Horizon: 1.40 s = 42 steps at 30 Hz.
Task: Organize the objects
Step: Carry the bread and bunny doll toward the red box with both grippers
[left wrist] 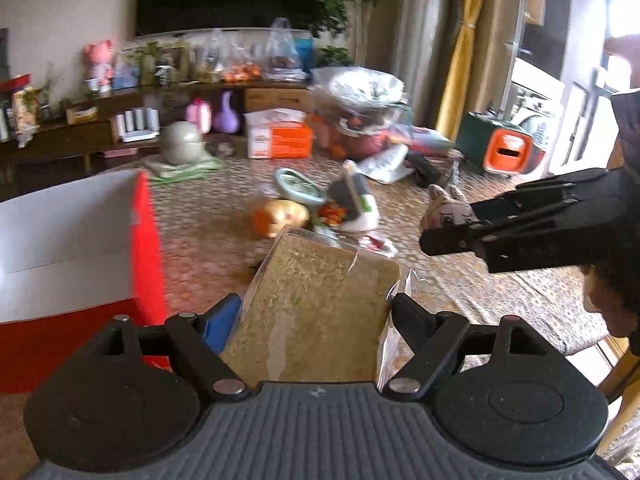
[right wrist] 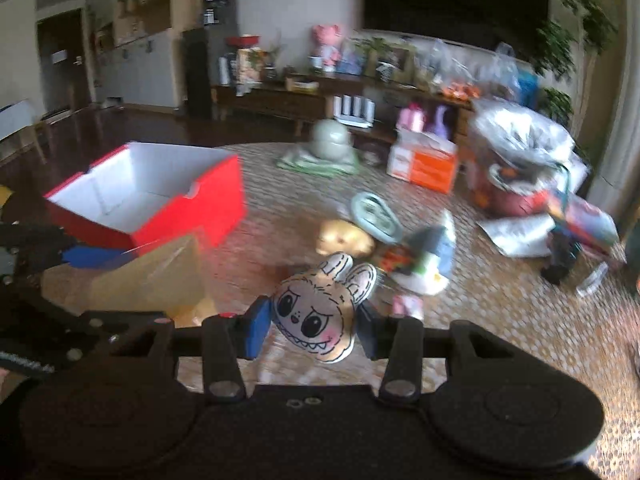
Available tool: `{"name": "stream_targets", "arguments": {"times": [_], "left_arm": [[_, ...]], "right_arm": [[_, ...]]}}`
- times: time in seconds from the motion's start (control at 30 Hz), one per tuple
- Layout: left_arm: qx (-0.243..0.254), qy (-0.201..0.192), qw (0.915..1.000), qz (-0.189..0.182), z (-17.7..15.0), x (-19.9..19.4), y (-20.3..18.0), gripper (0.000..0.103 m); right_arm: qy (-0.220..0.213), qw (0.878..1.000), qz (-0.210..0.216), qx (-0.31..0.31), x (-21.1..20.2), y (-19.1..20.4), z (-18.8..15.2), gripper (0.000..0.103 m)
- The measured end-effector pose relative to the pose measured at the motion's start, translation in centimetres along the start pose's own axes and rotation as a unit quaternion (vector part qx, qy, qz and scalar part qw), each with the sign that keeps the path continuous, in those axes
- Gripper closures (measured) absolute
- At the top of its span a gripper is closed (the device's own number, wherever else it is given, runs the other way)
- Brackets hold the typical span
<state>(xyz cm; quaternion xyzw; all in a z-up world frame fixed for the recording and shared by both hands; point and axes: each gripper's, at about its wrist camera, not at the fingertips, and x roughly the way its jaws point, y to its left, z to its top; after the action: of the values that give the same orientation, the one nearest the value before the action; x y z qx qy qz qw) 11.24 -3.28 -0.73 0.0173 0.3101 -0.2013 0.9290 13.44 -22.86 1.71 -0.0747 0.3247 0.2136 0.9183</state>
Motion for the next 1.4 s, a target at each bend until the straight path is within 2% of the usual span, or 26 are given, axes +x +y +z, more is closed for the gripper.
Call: {"name": "stream_targets", "arguments": {"times": [0.27, 0.43, 0.57, 0.7, 0.83, 0.97, 1.07, 1.1, 1.13, 1.17, 1.4], "left_arm": [[-0.015, -0.034, 0.9982, 0.047, 0.9, -4.6, 4.0, 0.021], [-0.021, -0.058, 0.9952, 0.076, 1.9, -6.8, 7.2, 0.021], [-0.026, -0.036, 0.9936, 0.104, 1.6, -5.5, 9.6, 0.022], [-0.029, -0.025, 0.9964, 0.076, 0.1, -5.8, 10.9, 0.023], [0.012, -0.02, 0.9987, 0.045, -1.0, -6.0, 10.1, 0.021], [0.012, 0.014, 0.9998, -0.005, -2.7, -4.8, 10.0, 0.018], [0.019, 0.044, 0.9988, -0.013, -4.1, -3.4, 9.9, 0.017], [0.021, 0.053, 0.9982, -0.019, -4.5, -3.0, 9.8, 0.012], [0.026, 0.062, 0.9974, -0.026, -5.0, -2.5, 9.8, 0.002], [0.032, 0.069, 0.9967, -0.032, -5.4, -2.1, 9.7, 0.0], [0.098, 0.106, 0.9889, -0.036, -6.7, 1.6, 8.2, 0.0]], "right_arm": [[-0.018, 0.998, 0.037, -0.046, 1.0, 5.6, 3.6, 0.059], [-0.016, 0.997, 0.049, -0.063, 3.0, 7.8, 5.6, 0.059], [-0.012, 0.997, 0.048, -0.051, 3.8, 8.2, 5.9, 0.059], [-0.013, 0.998, 0.042, -0.05, 3.5, 7.8, 5.8, 0.059], [-0.008, 0.998, 0.04, -0.046, 3.3, 7.7, 5.1, 0.058], [-0.006, 0.998, 0.039, -0.044, 3.0, 7.4, 4.2, 0.058], [-0.003, 0.999, 0.037, -0.036, 3.0, 6.9, 3.7, 0.058], [-0.001, 0.999, 0.037, -0.033, 3.0, 6.7, 3.5, 0.058], [0.0, 0.999, 0.036, -0.03, 3.0, 6.6, 3.3, 0.058], [0.0, 0.999, 0.036, -0.028, 3.0, 6.4, 3.1, 0.058], [0.01, 0.999, 0.032, -0.015, 3.4, 5.4, 2.2, 0.058]]}}
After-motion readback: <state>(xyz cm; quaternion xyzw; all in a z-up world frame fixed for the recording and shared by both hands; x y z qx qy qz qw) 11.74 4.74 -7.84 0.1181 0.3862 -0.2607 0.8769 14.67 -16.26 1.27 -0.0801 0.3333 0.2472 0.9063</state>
